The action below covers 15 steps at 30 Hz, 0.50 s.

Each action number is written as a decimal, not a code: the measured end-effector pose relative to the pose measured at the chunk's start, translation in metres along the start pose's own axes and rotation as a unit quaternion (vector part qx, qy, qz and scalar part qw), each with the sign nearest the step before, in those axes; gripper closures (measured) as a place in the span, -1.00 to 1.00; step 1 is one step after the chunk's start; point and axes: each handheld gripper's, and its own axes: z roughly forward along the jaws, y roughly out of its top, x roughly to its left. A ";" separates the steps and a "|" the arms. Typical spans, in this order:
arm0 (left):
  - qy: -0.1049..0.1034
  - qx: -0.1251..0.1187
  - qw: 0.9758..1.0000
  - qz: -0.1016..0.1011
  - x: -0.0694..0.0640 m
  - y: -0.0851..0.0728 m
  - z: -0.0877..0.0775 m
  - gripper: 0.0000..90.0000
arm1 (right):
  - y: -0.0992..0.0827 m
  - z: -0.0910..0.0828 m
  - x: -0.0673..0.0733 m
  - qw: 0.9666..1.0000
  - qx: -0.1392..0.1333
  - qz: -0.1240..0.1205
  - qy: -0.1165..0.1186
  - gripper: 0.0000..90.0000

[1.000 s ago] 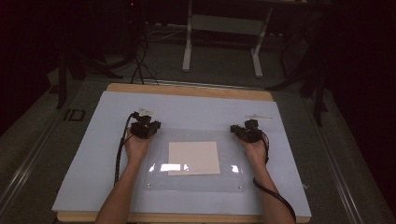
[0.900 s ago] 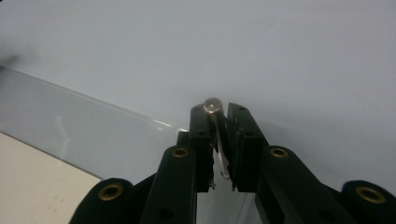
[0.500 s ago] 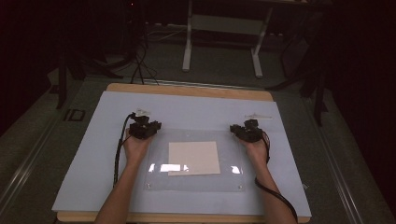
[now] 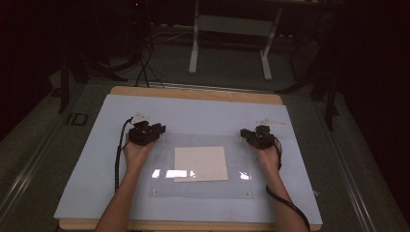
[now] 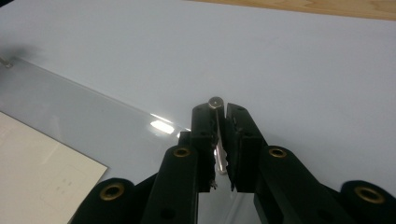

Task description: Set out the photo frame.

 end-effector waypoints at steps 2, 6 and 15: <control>0.006 0.005 1.000 0.001 0.001 -0.001 0.001 0.62 | 0.000 0.000 -0.001 1.000 -0.001 0.003 0.003 0.83; 0.005 0.008 1.000 0.011 0.000 -0.002 0.002 0.78 | 0.001 0.000 0.000 1.000 0.004 0.000 0.000 0.83; -0.004 0.007 1.000 0.007 0.003 -0.002 0.003 0.80 | 0.002 0.000 -0.003 1.000 0.010 0.012 0.009 0.83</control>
